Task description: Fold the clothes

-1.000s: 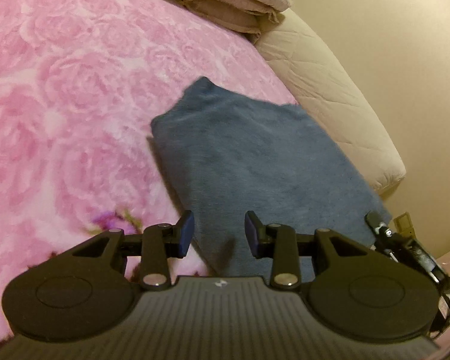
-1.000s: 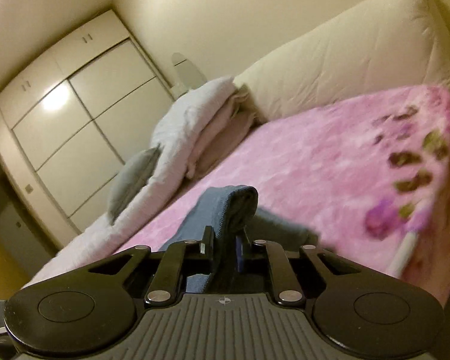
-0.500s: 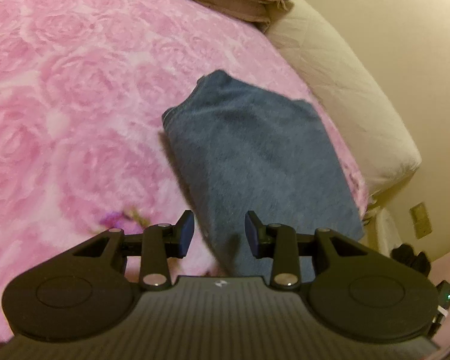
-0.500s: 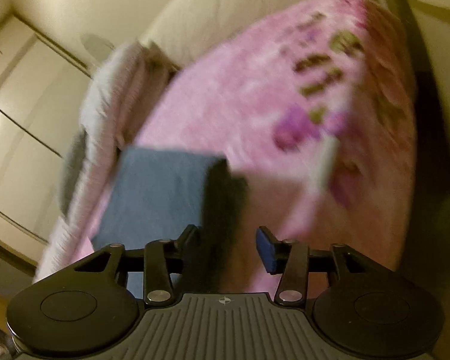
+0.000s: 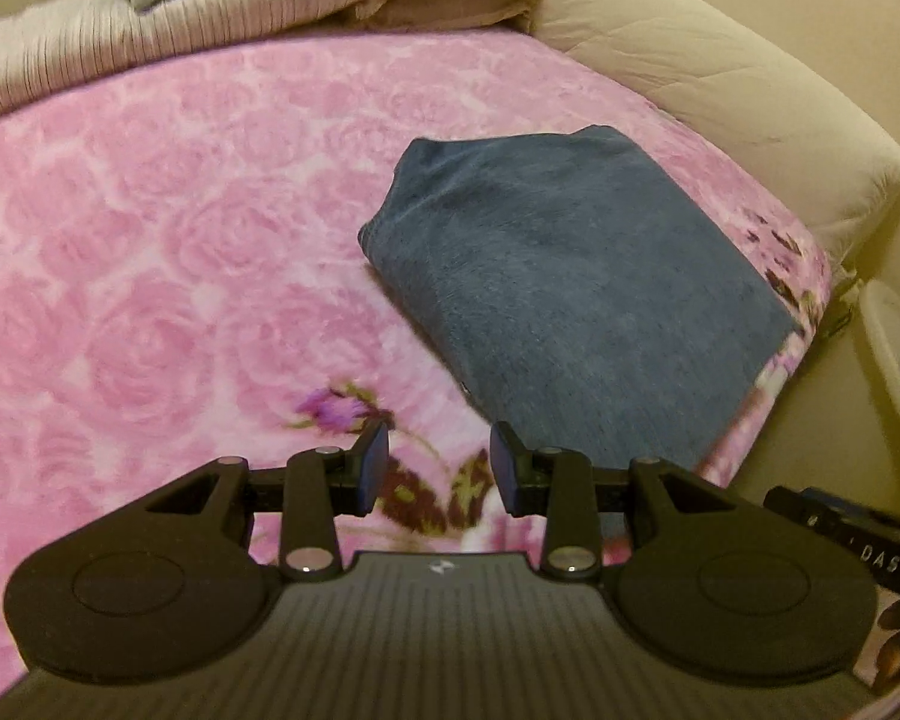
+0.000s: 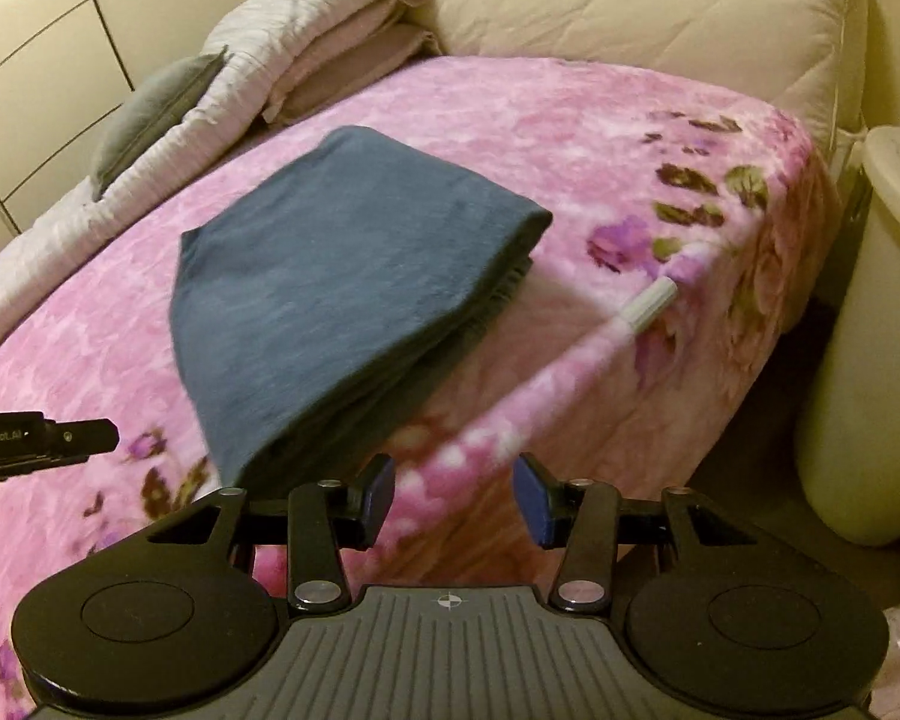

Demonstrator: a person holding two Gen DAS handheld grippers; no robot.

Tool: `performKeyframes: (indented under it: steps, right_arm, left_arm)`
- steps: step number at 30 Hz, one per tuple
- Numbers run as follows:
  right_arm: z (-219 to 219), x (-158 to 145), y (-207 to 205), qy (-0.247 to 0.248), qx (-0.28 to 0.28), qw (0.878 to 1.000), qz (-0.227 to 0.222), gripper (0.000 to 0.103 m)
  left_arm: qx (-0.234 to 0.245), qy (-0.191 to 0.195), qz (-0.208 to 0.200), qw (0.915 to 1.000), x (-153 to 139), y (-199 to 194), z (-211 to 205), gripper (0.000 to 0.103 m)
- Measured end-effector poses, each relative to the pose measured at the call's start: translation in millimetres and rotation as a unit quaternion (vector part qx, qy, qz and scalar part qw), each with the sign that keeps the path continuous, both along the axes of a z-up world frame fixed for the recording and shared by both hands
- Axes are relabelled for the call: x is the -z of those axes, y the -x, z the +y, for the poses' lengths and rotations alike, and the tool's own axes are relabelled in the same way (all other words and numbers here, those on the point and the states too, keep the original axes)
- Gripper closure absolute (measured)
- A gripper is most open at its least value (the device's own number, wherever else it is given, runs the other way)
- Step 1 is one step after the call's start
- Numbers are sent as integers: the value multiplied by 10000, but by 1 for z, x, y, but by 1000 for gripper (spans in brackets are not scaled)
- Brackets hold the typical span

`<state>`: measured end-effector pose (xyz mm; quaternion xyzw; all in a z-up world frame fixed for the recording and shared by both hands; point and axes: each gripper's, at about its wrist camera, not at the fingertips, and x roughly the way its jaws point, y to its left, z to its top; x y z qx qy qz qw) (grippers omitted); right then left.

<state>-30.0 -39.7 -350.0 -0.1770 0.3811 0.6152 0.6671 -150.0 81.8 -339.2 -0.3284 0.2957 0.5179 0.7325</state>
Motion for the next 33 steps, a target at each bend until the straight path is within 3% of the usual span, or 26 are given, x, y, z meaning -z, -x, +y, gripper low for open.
performKeyframes:
  steps: [9, 10, 12, 14, 16, 19, 25, 27, 28, 31, 32, 33]
  right_arm:
    - [-33, -18, 6, -148, 114, 9998, 72, 55]
    - [-32, -18, 4, -173, 152, 9996, 170, 55]
    - [-30, -10, -5, -244, 289, 9955, 869, 55]
    - [-26, 1, -16, -291, 453, 9830, 1753, 55]
    - [-21, 23, -26, -251, 736, 9549, 2865, 55]
    - [-13, 52, -30, -262, 1124, 9112, 3955, 54]
    - [11, 82, -15, -248, 1553, 8677, 4716, 46]
    - [19, 90, -10, -165, 1690, 8608, 4798, 41]
    - [24, 93, -8, -131, 1722, 8609, 4786, 36]
    - [37, 95, -5, -166, 1719, 8667, 4680, 35]
    - [40, 95, -5, -183, 1693, 8703, 4622, 47]
    - [45, 93, -6, -170, 1634, 8760, 4536, 69]
  left_arm:
    - [131, -163, 108, 9997, -12, 1, -17, 68]
    - [155, -167, 79, 9997, -11, 2, -17, 66]
    - [175, -47, -176, 9997, -5, 8, -10, 66]
    - [106, 226, -658, 9975, 6, 19, 2, 66]
    - [-76, 555, -1235, 9908, 20, 30, 18, 66]
    - [-390, 936, -1947, 9756, 41, 44, 41, 66]
    - [-804, 1183, -2607, 9548, 73, 51, 85, 65]
    - [-881, 1225, -2738, 9499, 82, 52, 96, 65]
    - [-926, 1237, -2779, 9481, 86, 51, 101, 65]
    - [-1030, 1235, -2925, 9426, 97, 49, 116, 65]
    - [-1017, 1206, -2976, 9416, 99, 47, 118, 65]
    - [-996, 1184, -3016, 9408, 100, 46, 120, 66]
